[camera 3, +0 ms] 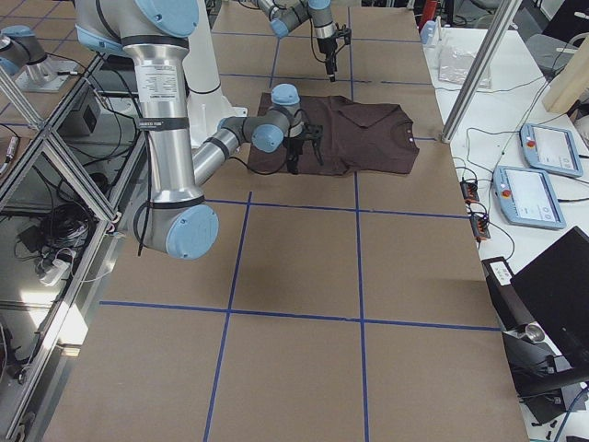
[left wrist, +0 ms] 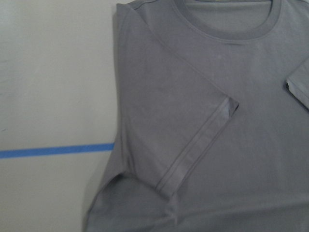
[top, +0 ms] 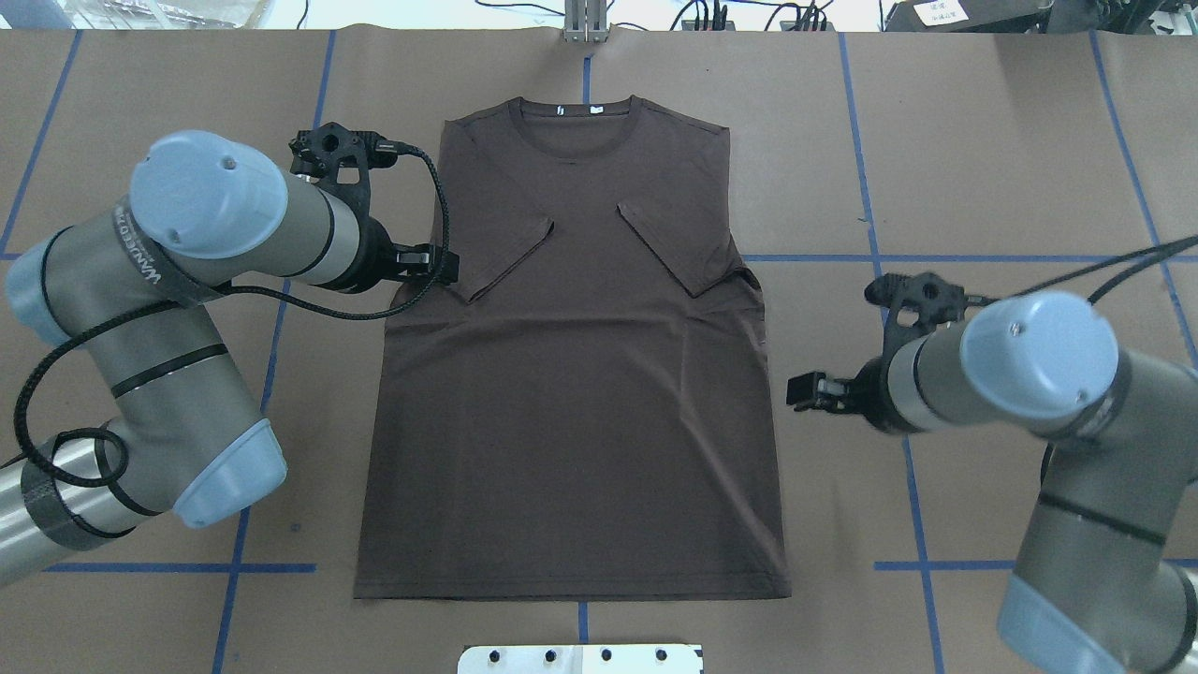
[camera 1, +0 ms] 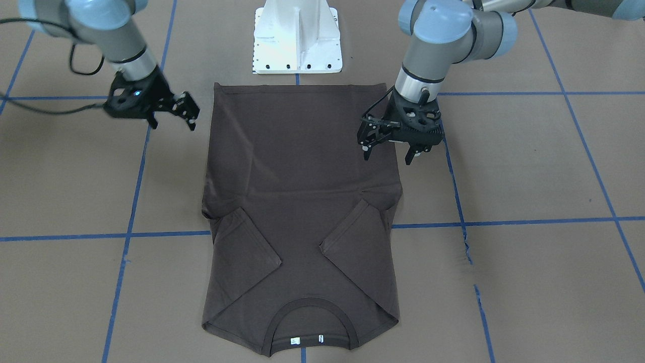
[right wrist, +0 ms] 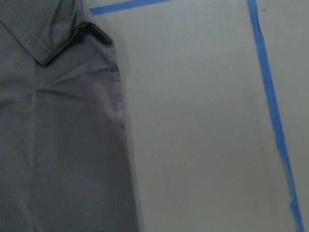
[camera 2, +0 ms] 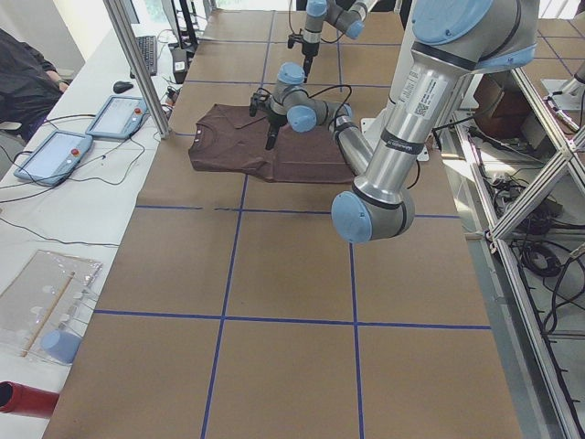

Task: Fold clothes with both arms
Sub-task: 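Release the sleeve with the left gripper while the right gripper moves to the hem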

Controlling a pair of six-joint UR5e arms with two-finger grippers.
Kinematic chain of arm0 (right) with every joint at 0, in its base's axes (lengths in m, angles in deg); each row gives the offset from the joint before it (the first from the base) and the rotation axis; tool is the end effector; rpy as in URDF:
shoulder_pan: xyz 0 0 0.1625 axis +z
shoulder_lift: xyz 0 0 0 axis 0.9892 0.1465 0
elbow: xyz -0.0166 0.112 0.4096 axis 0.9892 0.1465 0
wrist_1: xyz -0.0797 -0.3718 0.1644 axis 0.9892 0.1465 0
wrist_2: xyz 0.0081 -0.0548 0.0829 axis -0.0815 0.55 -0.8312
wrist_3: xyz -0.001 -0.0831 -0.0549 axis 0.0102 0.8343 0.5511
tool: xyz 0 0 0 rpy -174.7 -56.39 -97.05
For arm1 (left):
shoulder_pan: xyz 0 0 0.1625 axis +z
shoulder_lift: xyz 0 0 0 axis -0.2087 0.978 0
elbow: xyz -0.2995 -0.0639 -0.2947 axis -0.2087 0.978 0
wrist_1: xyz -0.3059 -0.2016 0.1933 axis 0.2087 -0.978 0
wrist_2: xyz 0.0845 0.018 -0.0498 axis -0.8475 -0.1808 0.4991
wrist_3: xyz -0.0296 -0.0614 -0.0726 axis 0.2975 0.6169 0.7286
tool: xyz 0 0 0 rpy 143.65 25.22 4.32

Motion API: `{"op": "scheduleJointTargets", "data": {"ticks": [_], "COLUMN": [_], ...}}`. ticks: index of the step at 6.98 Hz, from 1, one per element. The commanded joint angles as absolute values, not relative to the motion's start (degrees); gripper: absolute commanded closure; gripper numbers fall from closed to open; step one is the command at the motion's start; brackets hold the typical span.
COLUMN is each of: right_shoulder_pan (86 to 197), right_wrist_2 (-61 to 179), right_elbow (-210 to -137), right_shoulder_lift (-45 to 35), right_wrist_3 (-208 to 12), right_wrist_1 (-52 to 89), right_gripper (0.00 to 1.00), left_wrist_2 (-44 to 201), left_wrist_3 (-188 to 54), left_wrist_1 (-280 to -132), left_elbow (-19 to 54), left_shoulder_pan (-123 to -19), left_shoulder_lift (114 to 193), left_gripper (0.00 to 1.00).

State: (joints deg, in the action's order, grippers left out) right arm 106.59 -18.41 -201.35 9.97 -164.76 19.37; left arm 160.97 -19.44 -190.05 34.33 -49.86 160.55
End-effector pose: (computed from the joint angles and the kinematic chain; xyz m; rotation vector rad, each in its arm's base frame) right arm -0.4016 -0.3139 0.3449 0.0587 -0.8574 0.2209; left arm 0.4125 -0.4590 0.2420 0.3299 0.9204 -0.0467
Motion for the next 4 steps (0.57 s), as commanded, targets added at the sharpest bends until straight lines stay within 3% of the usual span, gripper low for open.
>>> {"op": "scheduleJointTargets", "data": {"ticks": [1,4], "right_shoulder_pan": [88.9,84.6], "right_wrist_2": [-5.7,-2.6], "right_elbow": [-204.4,-202.0], "right_shoulder_lift": [13.5,12.8], "right_wrist_3": [-177.9,-179.3], "right_wrist_1": [19.0,19.0], "right_gripper": [0.0,0.01], "left_wrist_2": [160.9,160.9], "left_wrist_3": [-19.5,-19.4], "left_wrist_1": [-189.9,-189.8], "left_elbow": [35.6,36.4], "left_shoulder_pan": [-49.8,-49.8], "left_shoulder_lift": [159.5,159.4], "left_gripper": [0.0,0.0]}}
